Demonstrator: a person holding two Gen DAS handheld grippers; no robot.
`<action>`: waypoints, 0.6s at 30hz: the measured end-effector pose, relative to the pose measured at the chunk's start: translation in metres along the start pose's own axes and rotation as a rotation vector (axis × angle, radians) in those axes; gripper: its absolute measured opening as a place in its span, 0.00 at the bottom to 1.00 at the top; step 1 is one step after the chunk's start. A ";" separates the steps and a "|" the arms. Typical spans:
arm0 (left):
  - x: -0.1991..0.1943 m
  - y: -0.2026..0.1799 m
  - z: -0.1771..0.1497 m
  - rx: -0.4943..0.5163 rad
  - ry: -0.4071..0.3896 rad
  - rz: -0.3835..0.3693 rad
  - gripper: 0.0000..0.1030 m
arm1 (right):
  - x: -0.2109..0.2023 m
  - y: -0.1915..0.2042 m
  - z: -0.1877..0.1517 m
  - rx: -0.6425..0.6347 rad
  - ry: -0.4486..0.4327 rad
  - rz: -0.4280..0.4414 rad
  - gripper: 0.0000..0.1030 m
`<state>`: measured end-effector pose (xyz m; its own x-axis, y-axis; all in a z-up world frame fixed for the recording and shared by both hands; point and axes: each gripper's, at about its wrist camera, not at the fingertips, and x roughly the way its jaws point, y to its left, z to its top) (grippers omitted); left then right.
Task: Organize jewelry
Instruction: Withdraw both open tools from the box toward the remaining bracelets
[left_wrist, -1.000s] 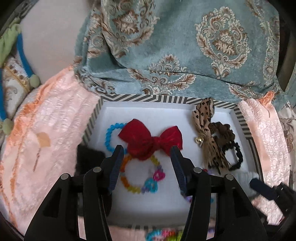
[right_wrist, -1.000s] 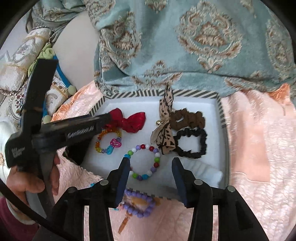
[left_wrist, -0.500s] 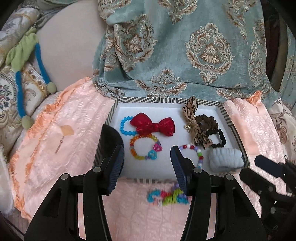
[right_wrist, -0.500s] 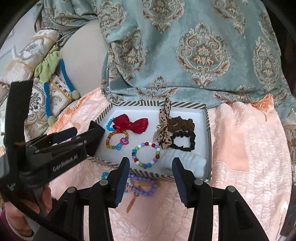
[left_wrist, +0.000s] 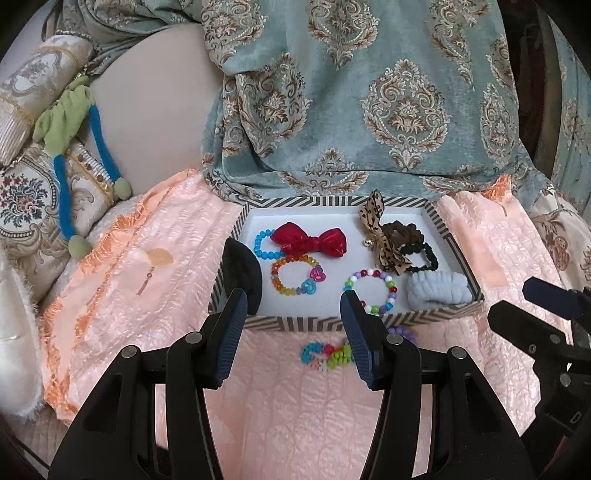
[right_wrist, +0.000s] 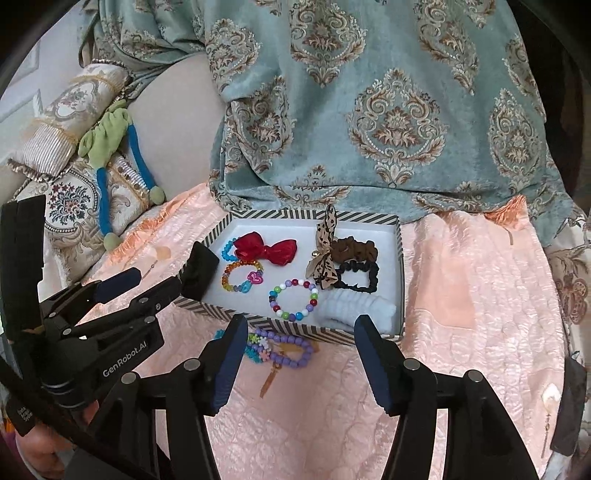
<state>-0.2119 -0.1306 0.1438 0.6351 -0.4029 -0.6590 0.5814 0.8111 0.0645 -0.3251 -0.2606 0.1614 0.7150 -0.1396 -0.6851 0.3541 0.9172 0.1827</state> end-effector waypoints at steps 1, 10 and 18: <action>-0.003 0.000 -0.002 0.002 -0.001 0.001 0.51 | -0.002 0.000 -0.001 -0.002 0.000 -0.001 0.56; -0.010 0.020 -0.013 -0.070 0.054 -0.075 0.57 | -0.013 -0.017 -0.016 0.022 0.012 -0.005 0.57; 0.007 0.036 -0.026 -0.123 0.127 -0.106 0.57 | 0.010 -0.034 -0.035 0.046 0.087 0.015 0.56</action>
<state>-0.1997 -0.0937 0.1217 0.4998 -0.4388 -0.7468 0.5701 0.8157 -0.0977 -0.3510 -0.2805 0.1238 0.6659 -0.0910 -0.7405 0.3727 0.9004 0.2245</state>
